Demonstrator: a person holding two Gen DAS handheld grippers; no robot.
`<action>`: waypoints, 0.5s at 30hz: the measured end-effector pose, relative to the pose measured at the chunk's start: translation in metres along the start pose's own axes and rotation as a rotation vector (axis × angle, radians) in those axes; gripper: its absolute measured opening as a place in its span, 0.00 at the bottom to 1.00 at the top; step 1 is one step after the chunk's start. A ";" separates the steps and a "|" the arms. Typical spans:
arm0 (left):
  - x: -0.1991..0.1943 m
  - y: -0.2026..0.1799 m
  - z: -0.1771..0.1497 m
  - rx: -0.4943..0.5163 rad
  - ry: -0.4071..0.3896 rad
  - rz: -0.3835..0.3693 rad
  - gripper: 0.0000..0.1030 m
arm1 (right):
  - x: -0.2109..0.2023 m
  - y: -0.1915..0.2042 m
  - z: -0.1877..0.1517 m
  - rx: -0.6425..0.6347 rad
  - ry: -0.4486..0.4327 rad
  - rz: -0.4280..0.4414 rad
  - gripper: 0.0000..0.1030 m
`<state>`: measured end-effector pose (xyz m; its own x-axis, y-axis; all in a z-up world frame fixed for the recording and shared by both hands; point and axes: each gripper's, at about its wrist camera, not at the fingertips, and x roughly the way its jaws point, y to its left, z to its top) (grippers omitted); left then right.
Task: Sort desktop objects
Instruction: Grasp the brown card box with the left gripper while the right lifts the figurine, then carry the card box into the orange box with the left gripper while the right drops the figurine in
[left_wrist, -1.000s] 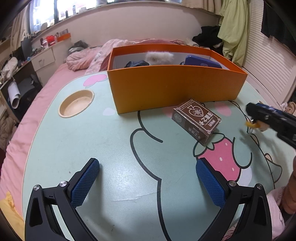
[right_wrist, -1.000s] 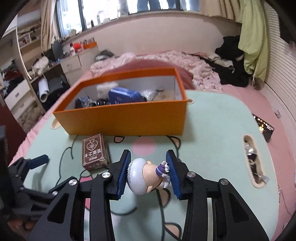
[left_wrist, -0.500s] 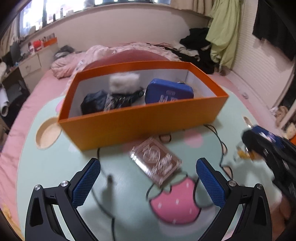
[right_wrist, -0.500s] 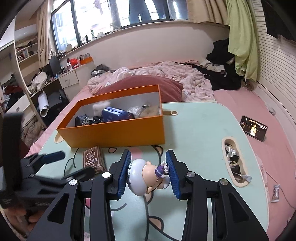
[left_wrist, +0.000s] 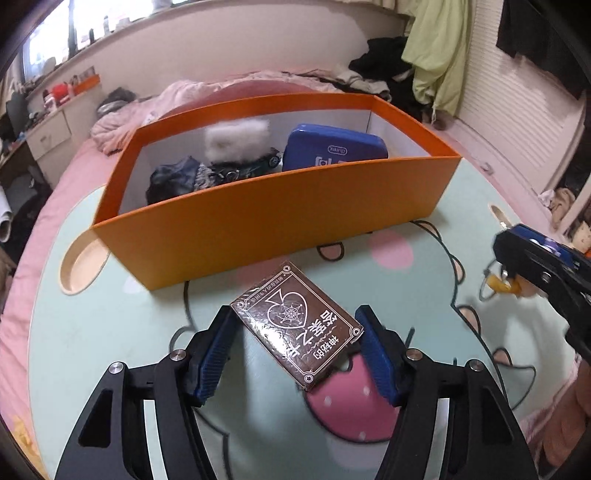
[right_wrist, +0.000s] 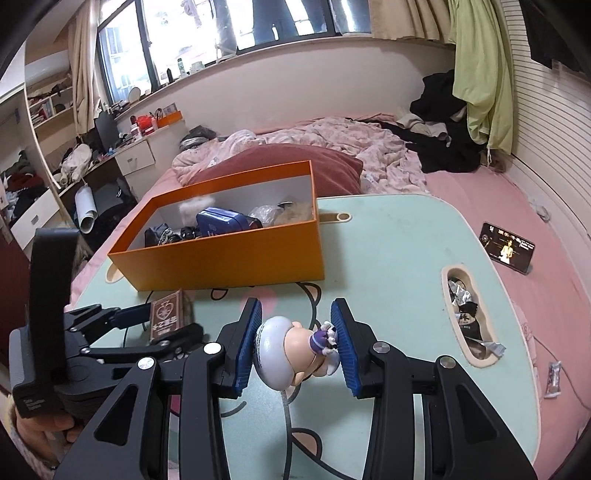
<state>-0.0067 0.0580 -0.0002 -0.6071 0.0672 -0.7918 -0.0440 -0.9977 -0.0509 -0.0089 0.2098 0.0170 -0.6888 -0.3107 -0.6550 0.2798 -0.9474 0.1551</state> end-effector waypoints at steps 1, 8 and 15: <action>-0.006 0.002 -0.002 0.001 -0.018 -0.014 0.64 | 0.000 0.001 -0.001 -0.003 0.001 0.001 0.39; -0.055 0.017 -0.010 0.010 -0.148 -0.061 0.64 | 0.001 0.011 -0.002 -0.032 0.005 0.017 0.39; -0.074 0.034 0.029 -0.017 -0.216 -0.073 0.64 | -0.003 0.016 0.022 -0.036 -0.015 0.076 0.39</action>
<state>0.0138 0.0194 0.0737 -0.7585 0.1363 -0.6372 -0.0816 -0.9900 -0.1147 -0.0165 0.1942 0.0377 -0.6746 -0.3825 -0.6313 0.3548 -0.9180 0.1771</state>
